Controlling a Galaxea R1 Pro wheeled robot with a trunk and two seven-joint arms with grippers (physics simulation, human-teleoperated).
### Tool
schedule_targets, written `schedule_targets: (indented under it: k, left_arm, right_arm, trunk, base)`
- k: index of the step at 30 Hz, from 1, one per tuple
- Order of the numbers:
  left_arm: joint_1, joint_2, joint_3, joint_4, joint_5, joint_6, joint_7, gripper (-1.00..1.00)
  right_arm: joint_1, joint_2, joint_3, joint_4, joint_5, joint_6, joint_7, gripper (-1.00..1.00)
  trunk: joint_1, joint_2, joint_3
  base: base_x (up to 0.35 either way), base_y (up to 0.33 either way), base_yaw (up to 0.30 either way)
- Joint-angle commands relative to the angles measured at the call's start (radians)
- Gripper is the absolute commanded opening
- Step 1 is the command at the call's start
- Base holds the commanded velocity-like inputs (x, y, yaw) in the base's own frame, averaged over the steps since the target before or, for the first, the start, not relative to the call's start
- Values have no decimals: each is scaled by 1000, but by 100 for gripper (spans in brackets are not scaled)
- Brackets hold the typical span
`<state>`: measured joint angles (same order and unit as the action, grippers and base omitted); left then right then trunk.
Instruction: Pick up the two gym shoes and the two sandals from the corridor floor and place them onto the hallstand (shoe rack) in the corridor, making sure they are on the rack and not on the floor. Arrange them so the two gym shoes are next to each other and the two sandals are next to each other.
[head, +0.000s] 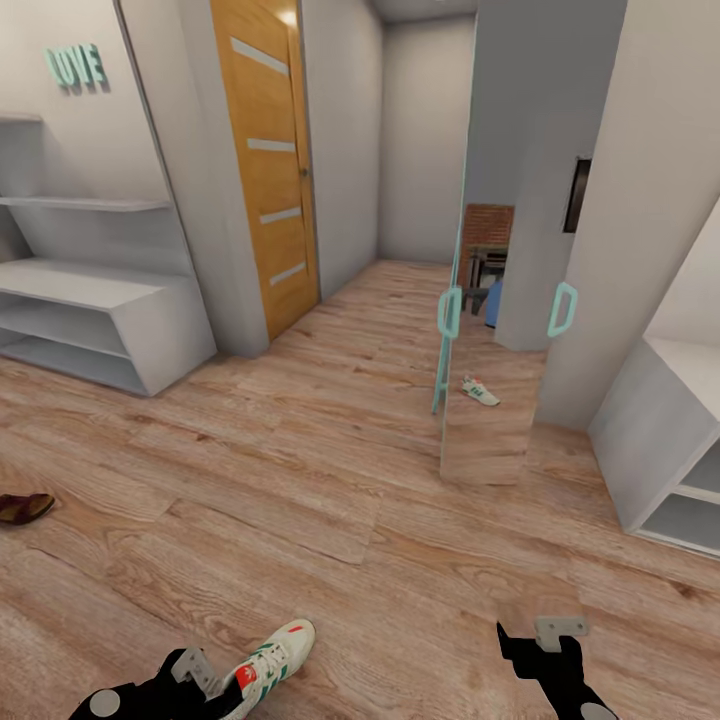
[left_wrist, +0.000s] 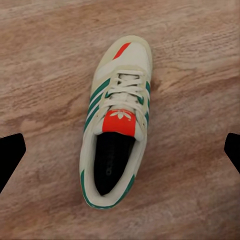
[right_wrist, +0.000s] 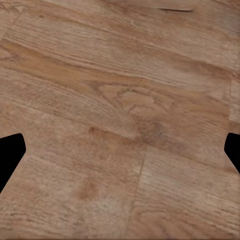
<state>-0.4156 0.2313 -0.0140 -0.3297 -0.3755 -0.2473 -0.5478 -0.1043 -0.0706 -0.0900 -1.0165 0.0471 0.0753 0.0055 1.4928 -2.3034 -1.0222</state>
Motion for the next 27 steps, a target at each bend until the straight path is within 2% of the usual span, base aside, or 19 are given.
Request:
schedule_targets:
  k: [1,13,21,27]
  left_arm:
    - [0,0,-1,0,-6,-6,0,100]
    - [3,5,0,0,-7,-6,2,100]
    - [3,8,1,1,-37,-4,4,100]
    - [0,9,2,0,-47,-4,5,100]
  right_arm:
    - [0,0,-1,-2,5,6,1,100]
    - [0,0,1,-1,5,6,1,100]
    - [0,1,1,0,5,6,1,100]
    - [0,2,2,-1,5,6,1,100]
  trunk:
    - [4,-8,-6]
    - [50,-92,-62]
    - [80,-148,-100]
    - [103,-190,-127]
  base:
    - [0,0,0]
    - [0,0,0]
    - [0,0,0]
    - [0,0,0]
